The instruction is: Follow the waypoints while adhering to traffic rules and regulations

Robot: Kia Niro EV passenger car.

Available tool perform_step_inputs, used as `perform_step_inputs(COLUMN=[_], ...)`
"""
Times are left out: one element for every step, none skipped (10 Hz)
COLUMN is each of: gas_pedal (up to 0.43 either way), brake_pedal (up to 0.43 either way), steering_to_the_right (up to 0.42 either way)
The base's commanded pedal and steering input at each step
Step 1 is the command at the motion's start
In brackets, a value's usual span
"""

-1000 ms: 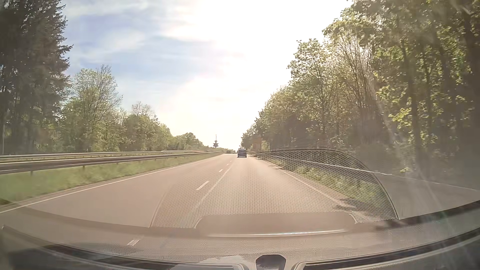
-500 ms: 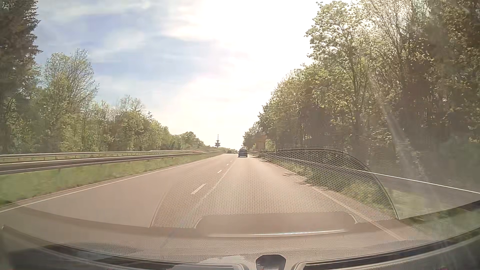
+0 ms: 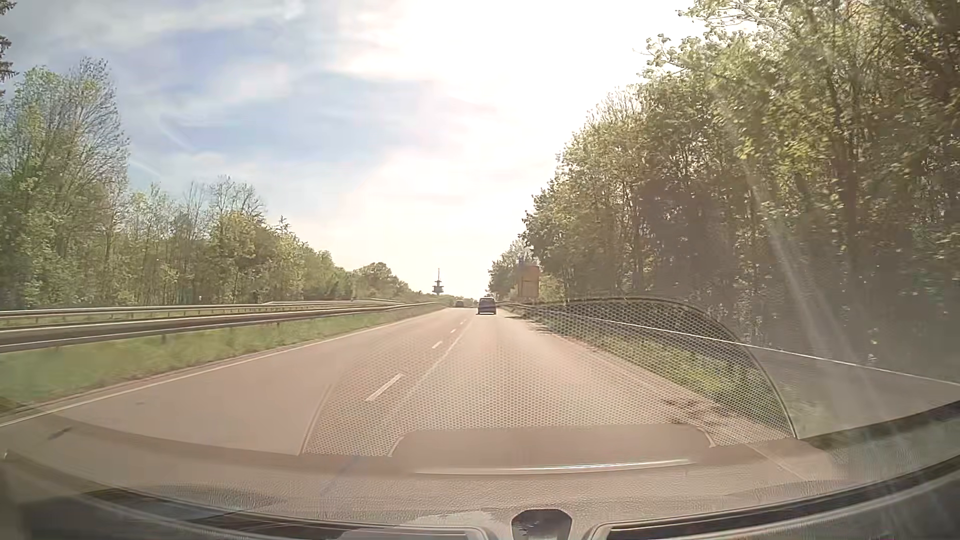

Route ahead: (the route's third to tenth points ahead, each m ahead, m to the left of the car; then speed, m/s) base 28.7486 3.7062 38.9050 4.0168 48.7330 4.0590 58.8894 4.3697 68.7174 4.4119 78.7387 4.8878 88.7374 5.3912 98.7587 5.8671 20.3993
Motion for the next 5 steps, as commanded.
perform_step_inputs(gas_pedal=[0.15,0.15,0.15,0.15,0.15], brake_pedal=[0.0,0.0,0.0,0.0,0.0], steering_to_the_right=[-0.002,-0.002,-0.002,-0.002,-0.002])
